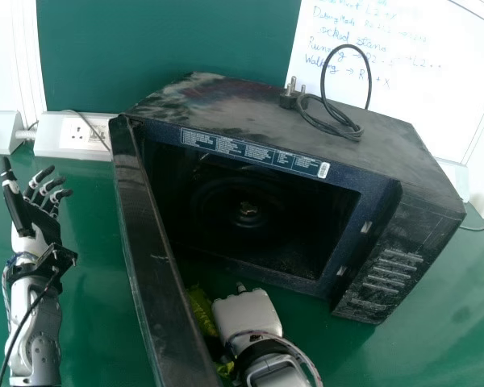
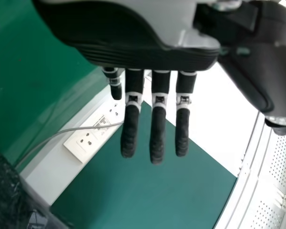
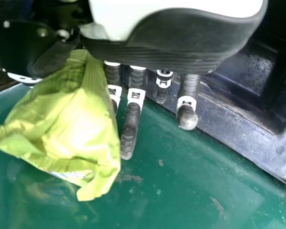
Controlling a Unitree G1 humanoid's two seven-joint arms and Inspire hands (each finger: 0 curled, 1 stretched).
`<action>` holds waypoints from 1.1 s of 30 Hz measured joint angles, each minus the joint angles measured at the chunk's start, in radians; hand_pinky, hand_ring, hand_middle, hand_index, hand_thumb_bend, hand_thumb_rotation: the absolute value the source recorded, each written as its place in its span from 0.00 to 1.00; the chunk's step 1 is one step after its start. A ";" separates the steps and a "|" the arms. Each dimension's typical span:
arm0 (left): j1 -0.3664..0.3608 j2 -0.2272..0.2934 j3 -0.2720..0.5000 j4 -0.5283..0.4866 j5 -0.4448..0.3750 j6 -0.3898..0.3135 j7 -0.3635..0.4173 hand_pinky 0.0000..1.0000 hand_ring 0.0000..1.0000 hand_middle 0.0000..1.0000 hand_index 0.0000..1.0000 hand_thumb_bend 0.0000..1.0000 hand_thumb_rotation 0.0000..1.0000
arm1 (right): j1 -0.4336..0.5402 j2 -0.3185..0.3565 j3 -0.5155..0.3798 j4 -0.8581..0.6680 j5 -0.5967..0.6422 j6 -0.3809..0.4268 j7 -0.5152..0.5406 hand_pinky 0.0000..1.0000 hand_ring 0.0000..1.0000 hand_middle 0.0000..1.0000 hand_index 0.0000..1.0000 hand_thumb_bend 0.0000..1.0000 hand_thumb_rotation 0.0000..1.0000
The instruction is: Put biscuit inside oven
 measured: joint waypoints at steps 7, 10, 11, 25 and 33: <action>0.000 0.000 -0.001 0.000 0.000 0.005 -0.002 0.25 0.32 0.40 0.49 0.52 0.07 | 0.001 -0.018 -0.009 -0.001 0.036 0.000 -0.026 0.06 0.13 0.47 0.62 0.57 0.00; 0.000 0.001 -0.001 0.000 -0.001 0.006 -0.008 0.25 0.32 0.40 0.49 0.52 0.07 | 0.002 -0.023 -0.018 -0.005 0.051 0.000 -0.030 0.06 0.12 0.47 0.64 0.57 0.00; 0.000 0.001 -0.001 0.000 -0.002 0.006 -0.009 0.25 0.32 0.40 0.49 0.52 0.07 | 0.002 -0.025 -0.023 -0.007 0.059 0.002 -0.031 0.06 0.13 0.47 0.63 0.57 0.00; 0.000 0.006 -0.001 0.004 -0.008 0.010 -0.019 0.25 0.32 0.40 0.49 0.52 0.07 | 0.004 -0.008 -0.116 -0.083 0.171 0.033 -0.021 0.05 0.12 0.28 0.62 0.71 0.00; 0.000 0.008 -0.001 0.005 -0.008 0.010 -0.026 0.24 0.32 0.40 0.49 0.52 0.07 | -0.037 -0.034 -0.183 -0.121 0.211 0.035 0.009 0.05 0.13 0.24 0.66 0.71 0.00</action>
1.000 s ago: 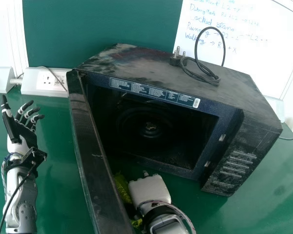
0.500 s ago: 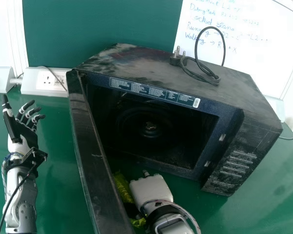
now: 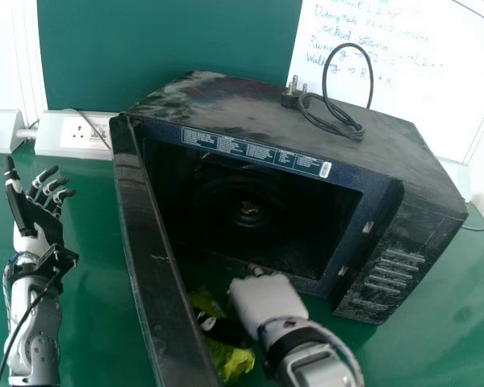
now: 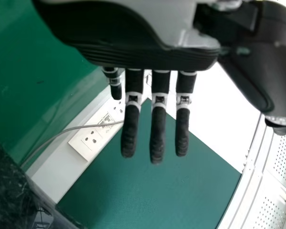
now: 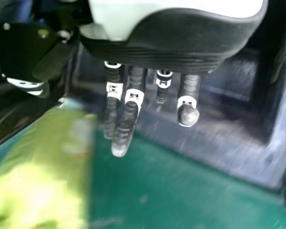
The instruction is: Put biscuit inside oven
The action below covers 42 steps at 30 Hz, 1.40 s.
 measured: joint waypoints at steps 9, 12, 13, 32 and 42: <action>0.000 0.003 0.000 0.002 0.000 0.000 -0.011 0.24 0.32 0.40 0.49 0.52 0.08 | -0.035 -0.010 -0.066 -0.013 0.025 0.017 0.002 0.06 0.14 0.26 0.67 0.72 0.00; 0.000 0.004 0.001 0.002 0.000 0.002 -0.011 0.24 0.32 0.40 0.49 0.52 0.07 | -0.042 -0.010 -0.077 -0.013 0.022 0.024 0.002 0.08 0.16 0.28 0.67 0.71 0.00; 0.000 0.004 0.001 0.002 0.000 0.003 -0.011 0.24 0.32 0.40 0.49 0.52 0.07 | -0.043 -0.010 -0.079 -0.013 0.020 0.025 0.002 0.08 0.16 0.28 0.67 0.71 0.00; 0.000 0.006 0.000 0.002 0.001 0.005 -0.012 0.24 0.32 0.40 0.49 0.52 0.08 | -0.013 0.026 -0.015 -0.050 0.027 0.029 0.053 0.05 0.12 0.23 0.64 0.69 0.00; 0.000 0.006 0.000 0.002 0.000 0.014 -0.012 0.24 0.32 0.41 0.49 0.52 0.08 | 0.013 0.072 0.011 -0.077 -0.031 0.027 0.122 0.25 0.37 0.48 0.78 0.86 0.45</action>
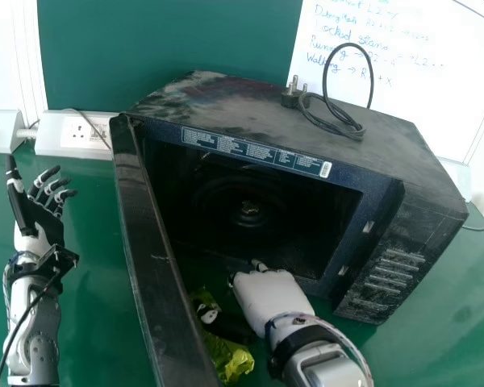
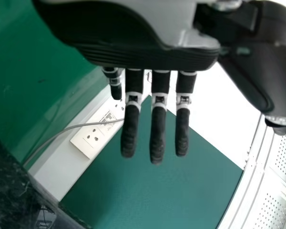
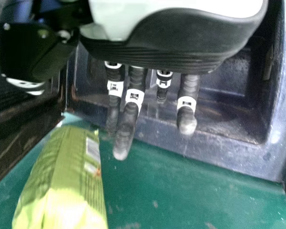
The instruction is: Put biscuit inside oven
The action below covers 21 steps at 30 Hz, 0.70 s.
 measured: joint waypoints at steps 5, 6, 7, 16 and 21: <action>0.000 0.000 0.000 0.000 0.000 0.001 0.000 0.24 0.32 0.41 0.49 0.52 0.08 | 0.000 -0.005 0.016 -0.010 -0.033 -0.042 0.098 0.57 0.74 0.83 0.89 0.94 0.56; 0.000 0.000 0.000 0.000 0.000 0.001 -0.001 0.24 0.32 0.41 0.49 0.52 0.08 | 0.000 -0.002 0.016 -0.014 -0.041 -0.042 0.112 0.68 0.84 0.90 0.91 0.95 0.56; 0.000 0.000 0.000 0.000 0.000 0.001 -0.001 0.24 0.32 0.41 0.49 0.52 0.08 | 0.000 0.004 0.016 -0.016 -0.048 -0.042 0.120 0.74 0.88 0.93 0.92 0.95 0.57; 0.000 0.000 0.000 -0.001 0.001 0.005 -0.002 0.24 0.32 0.41 0.49 0.52 0.08 | 0.000 0.022 0.012 0.004 -0.083 -0.043 0.150 0.94 1.00 1.00 1.00 1.00 0.67; 0.000 0.000 0.000 -0.001 0.000 0.008 -0.002 0.25 0.32 0.41 0.49 0.52 0.08 | 0.011 0.017 0.007 0.025 -0.076 -0.042 0.130 0.98 1.00 1.00 1.00 1.00 0.68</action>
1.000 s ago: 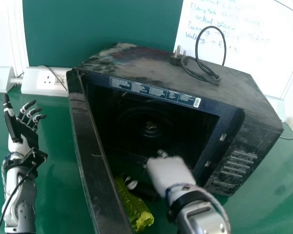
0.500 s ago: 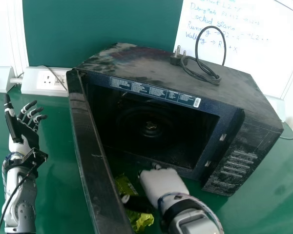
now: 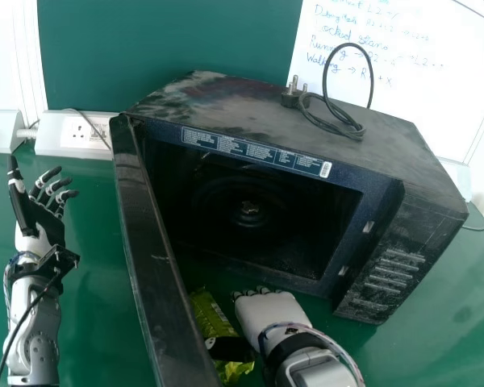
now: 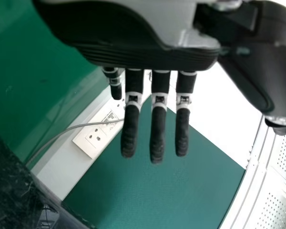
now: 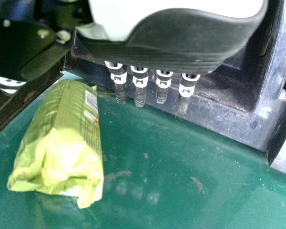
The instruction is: Put biscuit inside oven
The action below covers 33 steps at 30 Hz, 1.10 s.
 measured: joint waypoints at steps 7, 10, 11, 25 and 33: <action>0.000 0.000 0.000 0.000 0.000 0.000 0.000 0.25 0.32 0.41 0.49 0.52 0.08 | 0.032 0.002 0.001 0.066 0.000 0.018 -0.044 0.98 1.00 1.00 1.00 1.00 0.62; 0.000 0.000 0.000 0.000 0.001 0.000 0.000 0.24 0.32 0.40 0.49 0.52 0.08 | 0.046 0.008 0.008 0.085 -0.005 0.035 -0.084 0.98 1.00 1.00 1.00 1.00 0.61; 0.000 0.000 0.000 0.000 0.001 0.000 0.000 0.25 0.32 0.40 0.49 0.52 0.08 | 0.049 0.009 0.011 0.095 -0.010 0.039 -0.100 0.97 1.00 1.00 1.00 1.00 0.61; -0.001 -0.004 -0.011 0.000 0.012 0.000 0.001 0.25 0.32 0.40 0.49 0.52 0.08 | 0.033 0.046 0.100 0.164 -0.107 0.072 -0.147 0.96 1.00 1.00 1.00 0.96 0.62; -0.003 -0.012 -0.019 -0.002 0.014 0.000 0.008 0.24 0.31 0.41 0.49 0.52 0.08 | -0.022 0.043 0.124 0.191 -0.111 0.063 -0.099 0.92 1.00 1.00 0.97 0.95 0.56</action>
